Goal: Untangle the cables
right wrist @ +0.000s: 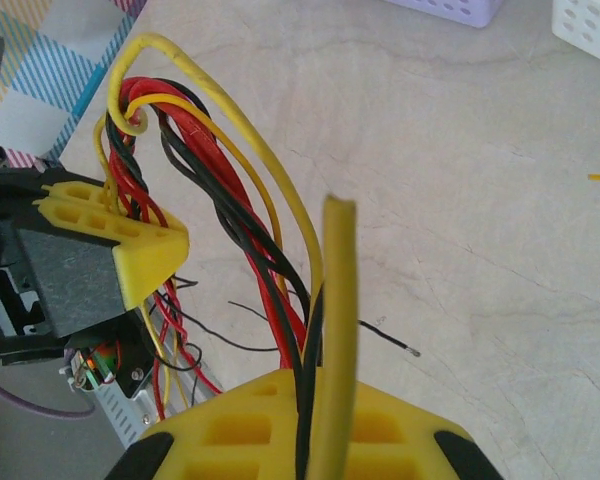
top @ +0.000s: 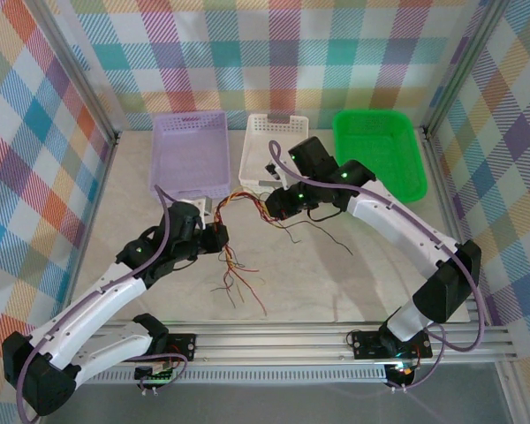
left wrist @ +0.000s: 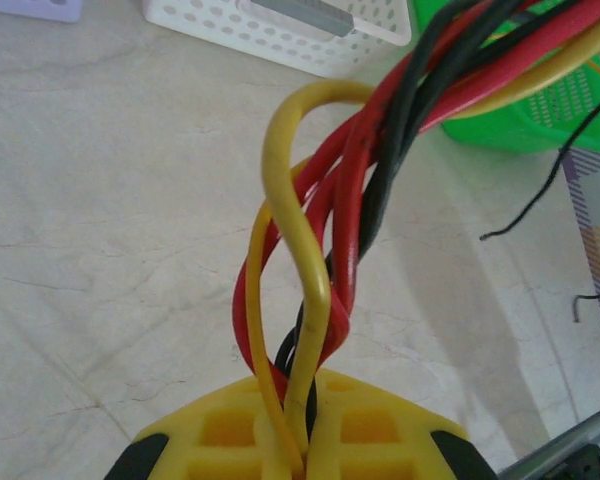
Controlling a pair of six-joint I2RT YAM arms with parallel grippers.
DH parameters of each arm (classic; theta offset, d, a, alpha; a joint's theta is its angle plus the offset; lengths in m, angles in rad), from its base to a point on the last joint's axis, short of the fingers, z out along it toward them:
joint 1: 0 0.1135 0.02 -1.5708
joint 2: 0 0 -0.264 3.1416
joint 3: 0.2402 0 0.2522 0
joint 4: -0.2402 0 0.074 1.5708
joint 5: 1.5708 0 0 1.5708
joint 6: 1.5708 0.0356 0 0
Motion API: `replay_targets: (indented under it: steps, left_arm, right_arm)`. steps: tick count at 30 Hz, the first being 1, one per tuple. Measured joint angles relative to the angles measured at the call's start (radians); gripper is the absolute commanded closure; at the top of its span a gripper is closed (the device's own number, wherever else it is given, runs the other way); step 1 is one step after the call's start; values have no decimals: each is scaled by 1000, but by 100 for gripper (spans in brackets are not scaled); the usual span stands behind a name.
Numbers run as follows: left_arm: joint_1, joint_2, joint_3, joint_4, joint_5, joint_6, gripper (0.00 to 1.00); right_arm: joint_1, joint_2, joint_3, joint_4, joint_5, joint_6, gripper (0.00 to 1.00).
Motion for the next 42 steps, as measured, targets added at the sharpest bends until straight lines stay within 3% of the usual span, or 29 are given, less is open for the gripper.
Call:
replay_targets:
  steps: [5, 9, 17, 28, 42]
  left_arm:
    - [-5, 31, -5, 21, 33, -28, 100]
    - [-7, 75, -3, 16, 42, -49, 100]
    - [-50, 148, 34, 17, 43, -99, 100]
    - [-169, 178, 55, 47, 11, -127, 100]
    - [-215, 133, 51, 163, -21, -184, 100]
  right_arm:
    - [-17, -41, -106, 98, -51, 31, 65]
    - [-38, -154, -197, 171, -106, 64, 53]
    - [-50, -277, -288, 357, -207, 172, 56]
    - [-20, -159, -431, 633, -329, 406, 59]
    - [9, -151, -447, 657, -163, 441, 58]
